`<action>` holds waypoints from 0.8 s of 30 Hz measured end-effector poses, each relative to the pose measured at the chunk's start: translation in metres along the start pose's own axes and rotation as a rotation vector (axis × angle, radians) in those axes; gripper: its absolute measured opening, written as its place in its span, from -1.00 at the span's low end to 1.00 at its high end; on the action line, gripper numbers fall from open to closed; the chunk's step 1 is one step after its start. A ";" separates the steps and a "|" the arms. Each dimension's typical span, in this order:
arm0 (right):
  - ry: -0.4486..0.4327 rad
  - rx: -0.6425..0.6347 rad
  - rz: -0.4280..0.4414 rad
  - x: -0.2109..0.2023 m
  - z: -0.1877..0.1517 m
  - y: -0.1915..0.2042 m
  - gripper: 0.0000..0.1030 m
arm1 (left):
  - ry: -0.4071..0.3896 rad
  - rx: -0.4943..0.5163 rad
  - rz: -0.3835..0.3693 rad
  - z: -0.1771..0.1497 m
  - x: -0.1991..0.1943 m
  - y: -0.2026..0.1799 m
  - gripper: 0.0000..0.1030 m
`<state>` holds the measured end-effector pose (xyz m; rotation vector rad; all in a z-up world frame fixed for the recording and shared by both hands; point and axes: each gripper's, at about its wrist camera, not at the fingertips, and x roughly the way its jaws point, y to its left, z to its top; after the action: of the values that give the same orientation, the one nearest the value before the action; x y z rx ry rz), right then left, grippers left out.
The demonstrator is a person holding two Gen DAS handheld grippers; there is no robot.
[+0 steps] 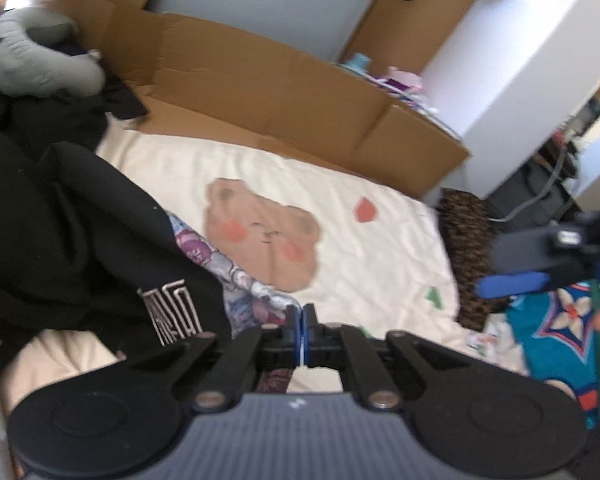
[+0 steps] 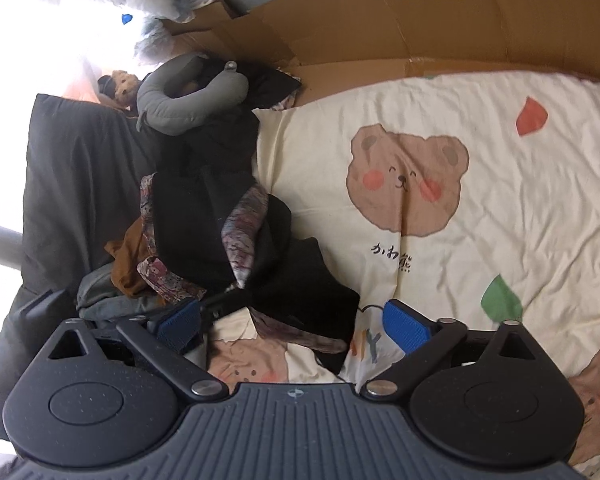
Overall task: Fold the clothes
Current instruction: 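Carry the black garment over the duvet toward the right gripper, then grasp the black garment with the right gripper while the left gripper opens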
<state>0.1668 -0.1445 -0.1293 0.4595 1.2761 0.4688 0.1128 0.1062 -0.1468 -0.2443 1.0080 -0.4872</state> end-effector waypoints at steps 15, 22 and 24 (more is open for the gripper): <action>0.054 0.063 -0.030 0.045 -0.006 -0.024 0.76 | 0.050 0.006 0.103 -0.013 -0.008 0.022 -0.81; 0.030 0.133 -0.022 0.078 -0.006 -0.058 0.76 | 0.002 -0.084 0.242 -0.017 -0.021 0.088 -0.15; 0.012 0.164 -0.006 0.093 -0.008 -0.068 0.76 | -0.015 -0.103 0.287 -0.018 -0.025 0.108 -0.01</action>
<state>0.1855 -0.1467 -0.2439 0.5911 1.3333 0.3631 0.1164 0.2127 -0.1823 -0.1906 1.0349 -0.1729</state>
